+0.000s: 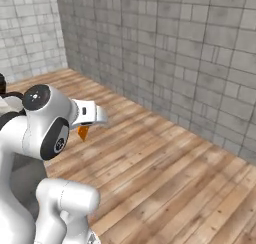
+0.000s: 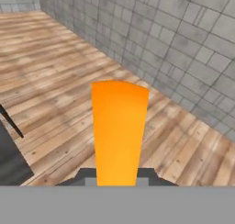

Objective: Take the cheese, steak, and corn from the fridge and place them on the plate on the dining counter to create an appetizer plate.

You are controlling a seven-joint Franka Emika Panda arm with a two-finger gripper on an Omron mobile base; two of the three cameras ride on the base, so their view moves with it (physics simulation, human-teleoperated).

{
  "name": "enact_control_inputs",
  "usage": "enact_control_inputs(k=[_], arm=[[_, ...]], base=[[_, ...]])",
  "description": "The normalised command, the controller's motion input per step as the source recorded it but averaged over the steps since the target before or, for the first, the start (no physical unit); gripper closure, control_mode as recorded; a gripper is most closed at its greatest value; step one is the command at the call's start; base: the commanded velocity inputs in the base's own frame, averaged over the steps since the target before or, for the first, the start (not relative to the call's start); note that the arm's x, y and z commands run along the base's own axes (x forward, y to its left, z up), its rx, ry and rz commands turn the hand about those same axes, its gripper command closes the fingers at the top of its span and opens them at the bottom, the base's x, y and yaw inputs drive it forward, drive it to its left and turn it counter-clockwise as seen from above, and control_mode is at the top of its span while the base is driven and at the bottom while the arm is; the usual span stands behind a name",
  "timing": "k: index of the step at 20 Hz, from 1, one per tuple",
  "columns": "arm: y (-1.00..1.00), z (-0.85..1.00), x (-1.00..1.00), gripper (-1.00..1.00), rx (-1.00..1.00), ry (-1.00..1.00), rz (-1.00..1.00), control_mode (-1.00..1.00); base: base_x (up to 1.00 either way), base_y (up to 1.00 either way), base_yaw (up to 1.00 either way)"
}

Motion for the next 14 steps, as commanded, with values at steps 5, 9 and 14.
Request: enact_control_inputs(k=[5,9,14], arm=[[0.00,0.00,0.00,1.00,0.00,0.00,0.00,1.00],[0.00,0.00,0.00,1.00,0.00,0.00,0.00,1.00],[0.00,0.00,0.00,1.00,0.00,0.00,0.00,1.00]], base=[[1.00,-0.49,0.55],[1.00,-0.56,0.54],[1.00,-0.50,0.55]])
